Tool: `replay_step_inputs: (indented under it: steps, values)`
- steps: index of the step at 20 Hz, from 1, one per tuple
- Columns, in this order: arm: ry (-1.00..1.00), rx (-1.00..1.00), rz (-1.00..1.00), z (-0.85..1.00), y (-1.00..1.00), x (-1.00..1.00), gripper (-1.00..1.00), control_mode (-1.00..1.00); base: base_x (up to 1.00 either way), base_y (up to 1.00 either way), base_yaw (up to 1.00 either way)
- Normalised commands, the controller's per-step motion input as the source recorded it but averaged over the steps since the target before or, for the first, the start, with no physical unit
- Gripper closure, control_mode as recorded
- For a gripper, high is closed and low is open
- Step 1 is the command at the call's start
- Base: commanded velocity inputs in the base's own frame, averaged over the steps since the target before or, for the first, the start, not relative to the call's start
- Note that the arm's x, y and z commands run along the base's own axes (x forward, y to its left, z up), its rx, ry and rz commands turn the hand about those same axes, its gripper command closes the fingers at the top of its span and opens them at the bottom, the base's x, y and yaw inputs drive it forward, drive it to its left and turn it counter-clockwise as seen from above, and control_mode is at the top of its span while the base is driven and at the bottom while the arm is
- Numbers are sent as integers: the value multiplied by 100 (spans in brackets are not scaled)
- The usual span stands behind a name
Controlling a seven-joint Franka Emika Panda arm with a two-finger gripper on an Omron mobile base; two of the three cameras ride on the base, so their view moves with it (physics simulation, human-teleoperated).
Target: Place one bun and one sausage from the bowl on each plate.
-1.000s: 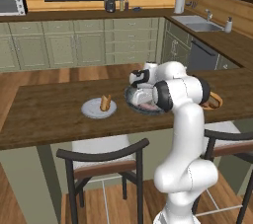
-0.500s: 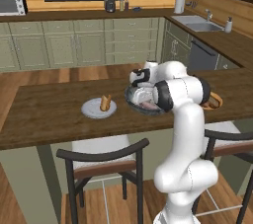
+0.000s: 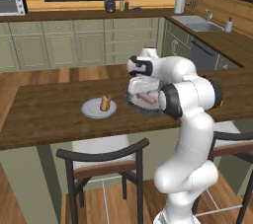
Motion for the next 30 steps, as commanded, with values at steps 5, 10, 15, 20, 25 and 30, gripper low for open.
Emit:
replay_step_inputs:
  steps: [5, 10, 15, 20, 25, 30]
  values:
    - [-18, -16, -33, 15, 100, -17, 100, -100, 0, 0, 0]
    - [-11, -15, -19, 5, 100, 52, 100, -100, 0, 0, 0]
    - [2, -2, -6, 0, 97, 91, 100, -100, 0, 0, 0]
    - [10, 0, 0, -2, 90, 58, 100, -100, 0, 0, 0]
    - [4, 1, 0, -55, 17, 20, 100, -100, 0, 0, 0]
    - [0, 0, 0, -55, 16, 14, 100, -100, 0, 0, 0]
